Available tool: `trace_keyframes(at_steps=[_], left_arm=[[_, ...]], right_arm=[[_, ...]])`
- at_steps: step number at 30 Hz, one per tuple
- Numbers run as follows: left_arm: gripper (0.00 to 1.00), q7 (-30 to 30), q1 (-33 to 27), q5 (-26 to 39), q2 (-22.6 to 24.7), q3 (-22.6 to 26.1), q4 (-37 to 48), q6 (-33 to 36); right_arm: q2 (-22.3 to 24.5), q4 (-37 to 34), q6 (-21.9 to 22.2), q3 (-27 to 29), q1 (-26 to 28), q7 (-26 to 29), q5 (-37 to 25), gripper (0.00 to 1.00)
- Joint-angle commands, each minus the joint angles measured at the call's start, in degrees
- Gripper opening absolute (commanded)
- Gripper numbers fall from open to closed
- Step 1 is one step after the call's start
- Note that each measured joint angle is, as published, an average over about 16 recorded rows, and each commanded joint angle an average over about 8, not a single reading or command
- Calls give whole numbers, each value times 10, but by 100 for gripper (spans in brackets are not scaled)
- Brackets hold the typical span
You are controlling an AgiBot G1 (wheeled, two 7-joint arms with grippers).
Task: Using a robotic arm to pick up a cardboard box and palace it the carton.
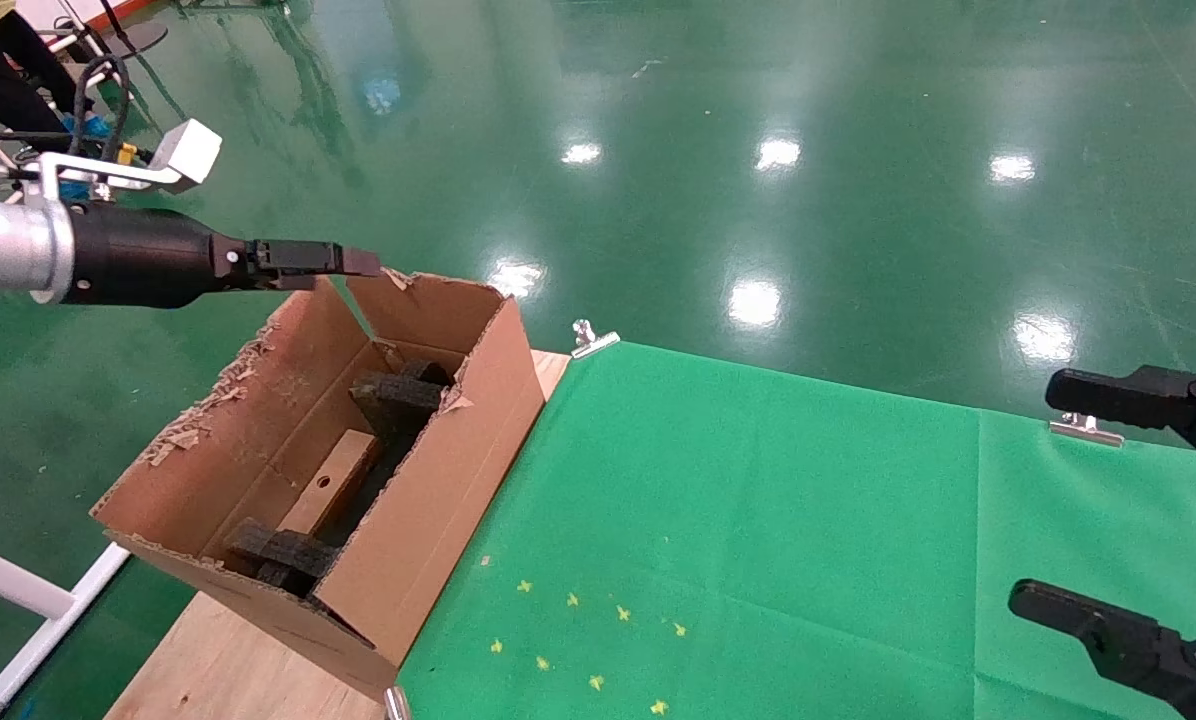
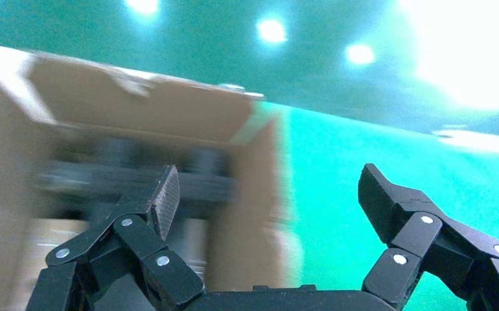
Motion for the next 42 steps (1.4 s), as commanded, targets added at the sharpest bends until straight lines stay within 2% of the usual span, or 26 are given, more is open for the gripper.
trace_keyframes(at_steps=[1,7,16,42], left_arm=[[100,-26,-3,-22,-14,-11,-18,40],[100,-51,-2,-54,-29,-28,-38,84],[100,-28,20,-60,-25,-38,-56,74],[100,149,232,-188,-19,-195,-294,87]], right_arm=[[0,0,0,0,0,0,0,100],[0,0,0,0,0,0,0,100],[0,0,0,0,0,0,0,100],[0,0,0,0,0,0,0,100]])
